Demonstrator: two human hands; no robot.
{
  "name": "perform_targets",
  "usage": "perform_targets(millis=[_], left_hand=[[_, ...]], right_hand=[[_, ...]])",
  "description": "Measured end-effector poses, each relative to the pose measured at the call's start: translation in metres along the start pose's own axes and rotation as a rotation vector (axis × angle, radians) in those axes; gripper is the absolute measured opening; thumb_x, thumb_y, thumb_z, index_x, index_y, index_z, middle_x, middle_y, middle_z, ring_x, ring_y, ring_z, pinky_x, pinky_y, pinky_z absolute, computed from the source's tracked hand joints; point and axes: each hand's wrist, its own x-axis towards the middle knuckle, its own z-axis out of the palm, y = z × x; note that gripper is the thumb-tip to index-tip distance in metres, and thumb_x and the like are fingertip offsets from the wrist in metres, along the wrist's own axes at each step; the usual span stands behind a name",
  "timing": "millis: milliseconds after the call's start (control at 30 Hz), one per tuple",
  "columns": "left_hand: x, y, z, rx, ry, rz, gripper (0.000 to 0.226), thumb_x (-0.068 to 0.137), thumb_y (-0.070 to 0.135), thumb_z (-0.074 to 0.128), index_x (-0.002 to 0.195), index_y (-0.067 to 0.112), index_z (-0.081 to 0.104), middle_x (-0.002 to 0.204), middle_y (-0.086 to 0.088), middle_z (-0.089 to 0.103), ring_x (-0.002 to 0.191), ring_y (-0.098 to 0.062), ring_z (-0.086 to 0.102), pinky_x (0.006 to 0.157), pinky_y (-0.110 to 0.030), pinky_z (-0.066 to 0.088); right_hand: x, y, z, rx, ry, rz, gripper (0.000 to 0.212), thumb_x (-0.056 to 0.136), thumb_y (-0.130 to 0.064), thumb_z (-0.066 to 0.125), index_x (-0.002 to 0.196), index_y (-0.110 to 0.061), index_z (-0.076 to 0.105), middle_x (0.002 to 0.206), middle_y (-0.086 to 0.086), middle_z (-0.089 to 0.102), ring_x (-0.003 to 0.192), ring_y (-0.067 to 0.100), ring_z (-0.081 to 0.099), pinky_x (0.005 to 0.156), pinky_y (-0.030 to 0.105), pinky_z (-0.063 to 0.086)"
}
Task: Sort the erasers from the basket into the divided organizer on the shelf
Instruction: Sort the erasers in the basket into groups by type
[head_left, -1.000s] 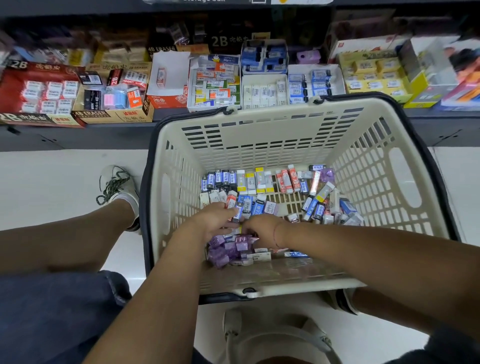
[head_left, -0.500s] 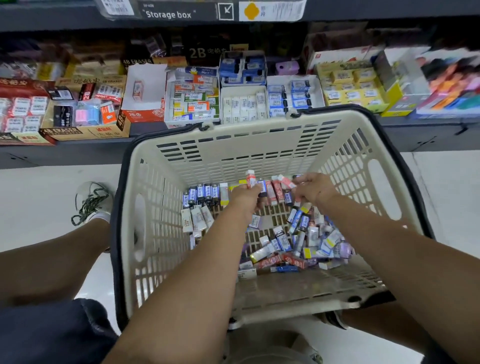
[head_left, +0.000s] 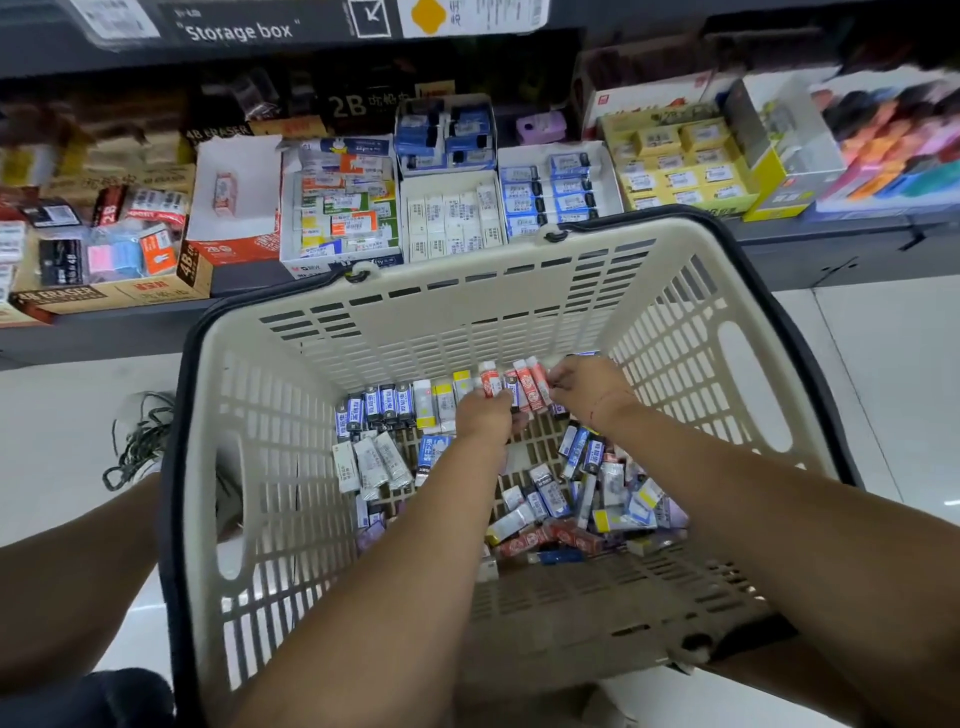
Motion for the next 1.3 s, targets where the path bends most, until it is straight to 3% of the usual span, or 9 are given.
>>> perform_targets(millis=[133,333,500,633,767,933,1033,1133,1300], left_hand=[[0.000,-0.001,-0.002,0.033,-0.070,-0.013,0.016,0.098,0.006,0.048,0.114,0.009,0.049,0.079,-0.010,0.058,0.063,-0.017,0.059,0.056,-0.024,0.052],[-0.003,0.000,-0.007,0.060,-0.097,-0.053,0.024,0.099,0.015,0.049,0.120,0.003,0.056,0.106,-0.015,0.060,0.090,-0.026,0.060,0.068,-0.029,0.055],[-0.004,0.000,-0.011,0.109,-0.091,-0.029,0.024,0.100,0.018,0.048,0.117,0.002,0.056,0.109,-0.017,0.063,0.098,-0.030,0.064,0.079,-0.038,0.056],[-0.004,0.001,-0.009,0.172,-0.067,-0.016,0.011,0.100,0.017,0.050,0.096,0.007,0.051,0.084,-0.013,0.064,0.068,-0.025,0.065,0.066,-0.035,0.058],[0.032,-0.017,-0.003,0.357,0.023,0.017,0.030,0.095,0.021,0.051,0.105,-0.006,0.058,0.107,-0.028,0.066,0.096,-0.042,0.066,0.082,-0.056,0.054],[-0.005,0.006,-0.004,0.647,0.053,0.150,0.028,0.098,0.007,0.044,0.118,-0.007,0.058,0.117,-0.021,0.063,0.107,-0.035,0.062,0.088,-0.036,0.053],[-0.011,0.009,-0.004,0.841,0.078,0.223,0.023,0.093,0.000,0.046,0.108,-0.007,0.062,0.115,-0.021,0.064,0.107,-0.033,0.060,0.076,-0.032,0.046],[-0.010,0.007,-0.003,0.887,0.048,0.301,0.023,0.091,-0.003,0.045,0.105,-0.005,0.064,0.112,-0.021,0.064,0.104,-0.034,0.061,0.079,-0.036,0.048],[-0.014,0.003,-0.008,0.839,-0.020,0.413,0.020,0.093,0.001,0.044,0.096,0.001,0.063,0.097,-0.017,0.066,0.087,-0.032,0.062,0.063,-0.029,0.041]], right_hand=[[-0.006,-0.014,0.003,-0.004,-0.029,-0.181,0.030,0.080,-0.013,0.070,0.108,-0.017,0.060,0.087,-0.001,0.055,0.078,0.016,0.053,0.071,0.024,0.042],[-0.009,-0.028,0.016,-0.208,-0.161,-0.287,0.054,0.076,-0.014,0.069,0.126,-0.024,0.054,0.111,0.002,0.053,0.098,0.023,0.058,0.085,0.032,0.048],[-0.012,-0.029,0.020,-0.237,-0.138,-0.319,0.037,0.079,-0.015,0.066,0.115,-0.015,0.059,0.113,0.009,0.058,0.100,0.027,0.059,0.085,0.033,0.048],[-0.008,-0.020,0.005,-0.143,-0.036,-0.257,0.016,0.084,-0.012,0.067,0.099,-0.006,0.066,0.098,0.011,0.064,0.090,0.026,0.059,0.079,0.032,0.048],[-0.004,-0.010,-0.011,-0.051,0.002,-0.096,0.016,0.094,-0.020,0.056,0.099,-0.005,0.059,0.087,0.010,0.059,0.079,0.025,0.053,0.068,0.026,0.037],[0.002,-0.005,-0.009,0.047,-0.100,0.004,0.021,0.096,-0.024,0.053,0.103,-0.005,0.058,0.089,0.014,0.059,0.082,0.026,0.054,0.072,0.028,0.040],[0.004,-0.002,-0.008,0.141,-0.144,0.051,0.016,0.094,-0.021,0.055,0.085,-0.007,0.055,0.074,0.008,0.053,0.080,0.025,0.053,0.078,0.037,0.046],[0.007,0.004,-0.009,0.247,-0.154,0.067,0.024,0.092,-0.019,0.059,0.070,-0.016,0.050,0.071,0.009,0.055,0.074,0.027,0.055,0.078,0.045,0.051],[0.004,0.002,-0.018,0.366,-0.129,0.093,0.011,0.093,-0.006,0.056,0.081,-0.005,0.056,0.086,0.022,0.059,0.069,0.030,0.059,0.071,0.048,0.054]])
